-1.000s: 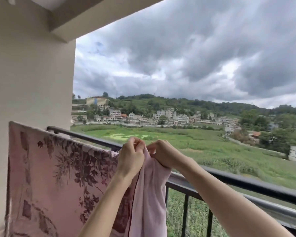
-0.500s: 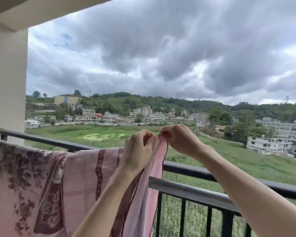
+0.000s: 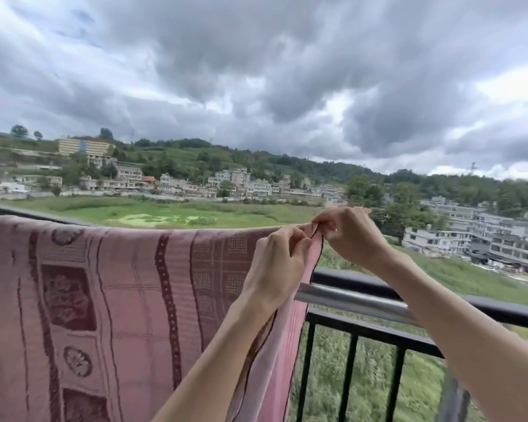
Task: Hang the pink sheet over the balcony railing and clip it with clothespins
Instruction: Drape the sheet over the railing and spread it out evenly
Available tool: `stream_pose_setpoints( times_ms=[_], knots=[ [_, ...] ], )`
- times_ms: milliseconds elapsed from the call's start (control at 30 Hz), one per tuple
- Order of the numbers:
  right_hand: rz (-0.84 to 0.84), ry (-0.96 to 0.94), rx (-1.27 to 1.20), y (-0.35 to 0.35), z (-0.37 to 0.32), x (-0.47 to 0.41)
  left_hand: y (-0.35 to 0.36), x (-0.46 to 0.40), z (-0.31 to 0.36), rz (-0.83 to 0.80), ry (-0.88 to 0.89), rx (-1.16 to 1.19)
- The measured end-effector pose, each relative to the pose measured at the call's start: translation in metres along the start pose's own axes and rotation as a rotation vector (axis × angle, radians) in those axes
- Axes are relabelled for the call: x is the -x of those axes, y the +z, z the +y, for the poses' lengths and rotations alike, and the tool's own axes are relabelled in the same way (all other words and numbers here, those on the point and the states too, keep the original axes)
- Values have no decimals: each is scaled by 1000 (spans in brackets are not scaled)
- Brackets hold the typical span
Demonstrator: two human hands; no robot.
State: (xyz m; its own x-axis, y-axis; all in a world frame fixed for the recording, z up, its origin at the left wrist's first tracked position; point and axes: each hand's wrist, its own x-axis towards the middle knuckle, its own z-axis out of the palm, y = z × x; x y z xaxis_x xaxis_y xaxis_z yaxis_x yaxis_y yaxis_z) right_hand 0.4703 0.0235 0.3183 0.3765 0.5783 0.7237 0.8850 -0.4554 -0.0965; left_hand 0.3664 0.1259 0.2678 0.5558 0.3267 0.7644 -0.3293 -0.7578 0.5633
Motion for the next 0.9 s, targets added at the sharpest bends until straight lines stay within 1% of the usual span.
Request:
stream_pose_setpoints(
  times_ms=[233, 533, 733, 900],
  knots=[
    [55, 129, -48, -36, 44, 43, 47, 10, 39, -119, 57, 36],
    [71, 161, -77, -68, 68, 89, 77, 35, 88, -168, 63, -19],
    [52, 160, -82, -98, 98, 128, 123, 65, 122, -213, -37, -65],
    [21, 143, -76, -115, 124, 149, 152, 81, 149, -181, -94, -96]
  ],
)
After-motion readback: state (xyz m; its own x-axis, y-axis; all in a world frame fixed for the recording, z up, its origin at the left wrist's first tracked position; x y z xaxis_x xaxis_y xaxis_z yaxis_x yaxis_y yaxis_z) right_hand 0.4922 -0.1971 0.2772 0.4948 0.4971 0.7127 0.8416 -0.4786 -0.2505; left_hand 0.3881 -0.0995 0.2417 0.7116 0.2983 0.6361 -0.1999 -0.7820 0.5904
